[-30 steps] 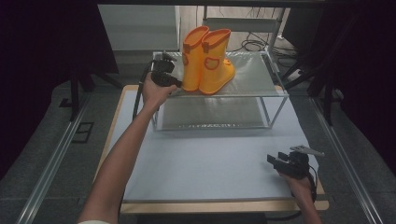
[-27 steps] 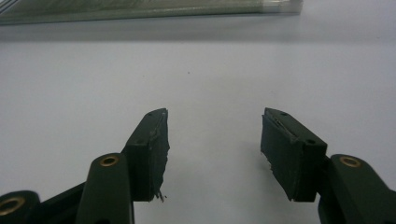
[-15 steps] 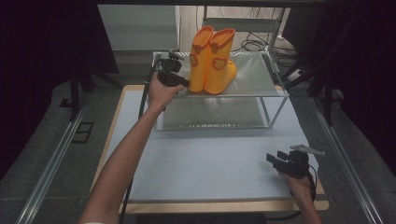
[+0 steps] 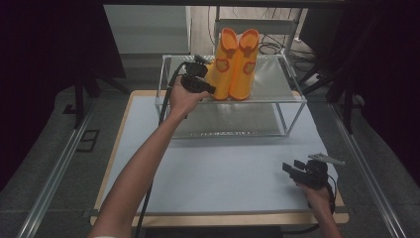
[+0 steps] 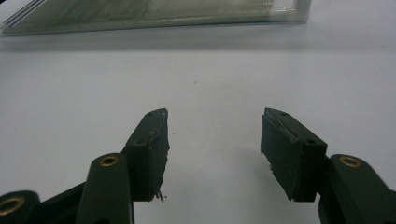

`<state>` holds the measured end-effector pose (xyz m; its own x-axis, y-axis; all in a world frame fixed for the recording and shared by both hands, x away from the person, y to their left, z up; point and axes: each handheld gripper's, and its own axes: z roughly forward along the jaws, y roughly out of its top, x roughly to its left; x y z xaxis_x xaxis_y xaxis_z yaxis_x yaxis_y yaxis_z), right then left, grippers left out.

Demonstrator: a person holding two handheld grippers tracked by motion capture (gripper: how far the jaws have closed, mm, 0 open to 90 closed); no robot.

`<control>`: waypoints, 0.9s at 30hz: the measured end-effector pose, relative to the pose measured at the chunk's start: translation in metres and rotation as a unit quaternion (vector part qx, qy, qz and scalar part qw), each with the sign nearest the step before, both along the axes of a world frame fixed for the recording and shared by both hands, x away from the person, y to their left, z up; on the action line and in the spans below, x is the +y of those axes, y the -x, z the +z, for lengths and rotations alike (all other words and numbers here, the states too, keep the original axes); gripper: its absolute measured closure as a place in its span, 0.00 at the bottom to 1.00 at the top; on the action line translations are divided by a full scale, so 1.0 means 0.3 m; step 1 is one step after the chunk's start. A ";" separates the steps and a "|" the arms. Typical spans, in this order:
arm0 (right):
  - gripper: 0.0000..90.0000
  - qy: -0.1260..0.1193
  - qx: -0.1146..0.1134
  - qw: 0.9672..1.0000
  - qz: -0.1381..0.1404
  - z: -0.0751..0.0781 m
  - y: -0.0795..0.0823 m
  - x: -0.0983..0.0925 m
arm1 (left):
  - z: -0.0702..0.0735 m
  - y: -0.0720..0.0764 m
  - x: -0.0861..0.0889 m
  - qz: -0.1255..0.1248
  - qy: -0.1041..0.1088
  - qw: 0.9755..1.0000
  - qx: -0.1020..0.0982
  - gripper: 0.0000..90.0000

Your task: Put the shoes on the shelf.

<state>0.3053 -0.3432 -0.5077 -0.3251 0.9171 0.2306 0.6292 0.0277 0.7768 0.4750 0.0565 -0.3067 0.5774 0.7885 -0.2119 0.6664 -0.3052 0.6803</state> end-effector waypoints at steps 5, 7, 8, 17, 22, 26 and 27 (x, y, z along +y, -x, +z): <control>0.46 0.002 0.001 1.000 0.001 -0.003 -0.001 0.003 | -0.024 -0.004 0.027 0.014 -0.023 1.000 0.002 0.99; 0.46 0.005 0.001 1.000 0.001 -0.004 -0.001 0.003 | -0.041 -0.007 0.033 0.020 -0.035 0.999 0.006 0.99; 0.46 0.006 0.001 1.000 0.001 -0.004 -0.001 0.003 | -0.051 -0.010 0.034 0.022 -0.039 0.999 0.009 0.99; 0.46 0.006 0.003 1.000 0.001 -0.007 -0.002 0.003 | -0.050 -0.009 0.004 0.012 -0.014 1.000 0.014 1.00; 0.46 0.005 0.001 1.000 0.002 -0.005 -0.001 0.007 | -0.040 -0.005 -0.039 -0.006 -0.005 1.000 0.016 1.00; 0.46 0.002 0.000 1.000 0.001 -0.004 0.000 0.004 | -0.027 0.002 -0.072 -0.016 -0.009 1.000 0.011 1.00; 0.46 0.002 0.000 1.000 0.001 -0.004 0.000 0.004 | -0.026 0.002 -0.072 -0.016 -0.011 1.000 0.011 1.00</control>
